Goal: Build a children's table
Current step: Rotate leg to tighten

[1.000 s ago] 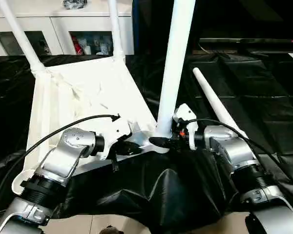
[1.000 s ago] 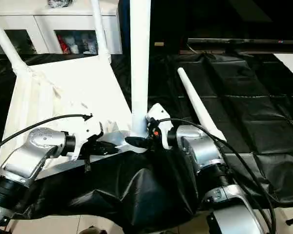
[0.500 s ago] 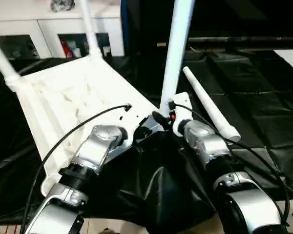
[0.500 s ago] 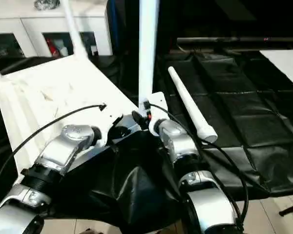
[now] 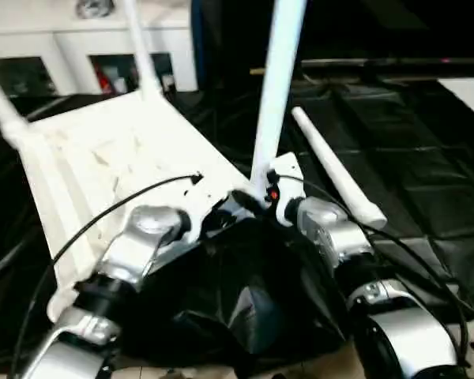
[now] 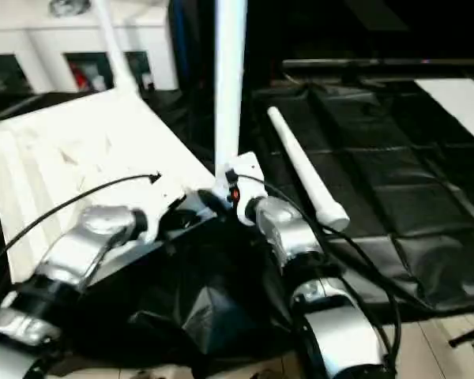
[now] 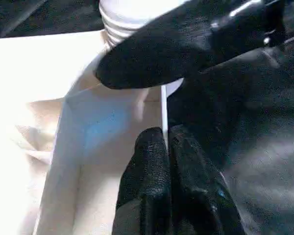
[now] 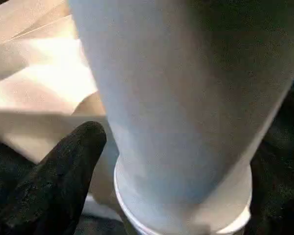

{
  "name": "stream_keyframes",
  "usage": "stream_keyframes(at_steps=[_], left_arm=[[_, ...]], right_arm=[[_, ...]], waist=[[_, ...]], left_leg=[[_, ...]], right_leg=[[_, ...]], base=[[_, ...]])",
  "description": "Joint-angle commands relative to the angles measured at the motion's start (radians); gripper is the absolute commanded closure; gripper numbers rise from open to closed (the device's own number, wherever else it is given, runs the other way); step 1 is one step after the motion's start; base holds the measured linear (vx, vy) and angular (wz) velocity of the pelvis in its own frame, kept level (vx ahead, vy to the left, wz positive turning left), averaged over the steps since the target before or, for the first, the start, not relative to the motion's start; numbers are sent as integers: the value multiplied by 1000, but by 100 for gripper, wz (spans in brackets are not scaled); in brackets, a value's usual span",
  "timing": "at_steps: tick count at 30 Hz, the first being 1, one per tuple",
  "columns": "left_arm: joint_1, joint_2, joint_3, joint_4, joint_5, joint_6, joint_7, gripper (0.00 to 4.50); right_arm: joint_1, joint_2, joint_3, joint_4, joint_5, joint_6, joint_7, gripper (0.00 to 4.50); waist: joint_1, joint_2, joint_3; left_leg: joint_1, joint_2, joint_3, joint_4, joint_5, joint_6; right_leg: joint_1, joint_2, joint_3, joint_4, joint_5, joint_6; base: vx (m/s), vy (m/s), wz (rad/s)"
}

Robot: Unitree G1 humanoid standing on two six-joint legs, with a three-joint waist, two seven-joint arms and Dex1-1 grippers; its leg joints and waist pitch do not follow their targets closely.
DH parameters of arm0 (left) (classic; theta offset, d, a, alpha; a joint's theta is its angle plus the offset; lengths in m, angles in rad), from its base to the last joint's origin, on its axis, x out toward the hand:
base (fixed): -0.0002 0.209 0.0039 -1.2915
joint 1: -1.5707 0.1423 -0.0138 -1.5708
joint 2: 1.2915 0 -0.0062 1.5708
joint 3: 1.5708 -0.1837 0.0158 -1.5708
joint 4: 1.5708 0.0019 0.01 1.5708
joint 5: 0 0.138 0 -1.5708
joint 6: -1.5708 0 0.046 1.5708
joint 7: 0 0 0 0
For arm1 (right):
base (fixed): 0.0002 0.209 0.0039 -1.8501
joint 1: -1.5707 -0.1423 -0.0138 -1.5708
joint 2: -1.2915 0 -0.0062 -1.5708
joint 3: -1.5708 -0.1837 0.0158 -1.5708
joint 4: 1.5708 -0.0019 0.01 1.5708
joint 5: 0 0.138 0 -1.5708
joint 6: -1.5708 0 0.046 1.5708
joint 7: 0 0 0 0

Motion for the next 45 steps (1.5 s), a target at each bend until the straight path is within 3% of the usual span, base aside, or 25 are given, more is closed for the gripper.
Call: stream_keyframes(at_steps=[1, 3, 4, 7, 12, 18, 19, 31, 37, 40, 45], left_arm=[[-8, -3, -27, -70, -37, -47, -63, 450], [12, 34, -31, -91, -57, -66, -129, 450], [12, 34, -31, -91, -57, -66, -129, 450], [38, 87, -35, -118, -67, -78, -199, 450], [64, 124, -35, -146, -87, -79, -254, 450], [73, 139, -38, -148, -86, -86, -269, 450], [78, 146, -41, -150, -87, -86, -278, 450], [88, 154, -38, -153, -82, -86, -281, 450], [70, 112, -21, -130, -73, -40, -207, 450], [48, 64, -5, -96, -47, 10, -102, 450], [-2, -17, 16, -36, 2, 82, 70, 450]], right_arm=[[17, 3, 55, -37, 1, 16, 98, 35], [49, -49, 77, -108, 13, 24, 202, 35], [49, -49, 77, -108, 13, 24, 202, 35], [99, -129, 114, -212, 35, 39, 348, 35], [127, -178, 131, -270, 50, 41, 430, 35], [136, -191, 135, -293, 50, 47, 453, 50], [142, -197, 141, -309, 55, 56, 459, 77], [158, -201, 151, -337, 59, 79, 470, 164], [164, -132, 125, -284, 47, 78, 336, 172], [142, -56, 82, -189, 30, 62, 159, 173], [91, 44, 29, -75, 35, 64, -38, 173]], waist=[[7, -1, -69], [13, -1, -70], [16, 7, -67], [26, 4, -67], [38, 2, -64], [42, 1, -67], [43, 0, -68], [44, 0, -68], [39, 2, -65], [29, 1, -59], [7, 3, -56]], left_leg=[[8, 18, 0, -60, -183, 53], [8, 19, 0, -59, -185, 52], [9, 20, 1, -60, -197, 51], [11, 21, 2, -60, -206, 49], [13, 21, 1, -63, -230, 35], [12, 20, 0, -62, -205, 30], [11, 19, 0, -61, -199, 32], [11, 19, 0, -61, -202, 28], [11, 19, 1, -63, -211, 20], [15, 14, -3, -67, -265, -5], [20, 10, -7, -69, -317, -14]], right_leg=[[60, -68, 43, -66, -147, -222], [61, -70, 44, -66, -152, -220], [58, -68, 44, -70, -160, -216], [58, -66, 44, -68, -171, -210], [53, -68, 45, -74, -245, -192], [54, -66, 46, -71, -211, -190], [55, -66, 45, -70, -202, -191], [55, -67, 45, -71, -220, -183], [52, -68, 46, -73, -228, -186], [50, -70, 44, -85, -344, -159], [48, -69, 42, -96, -428, -135]], base=[[0, 0, 0], [0, 0, 0], [0, 0, 0], [0, 0, 0], [0, 0, 0], [0, 0, 0], [0, 0, 0], [0, 0, 0], [0, 0, 0], [0, 0, 0], [0, 0, 0]])
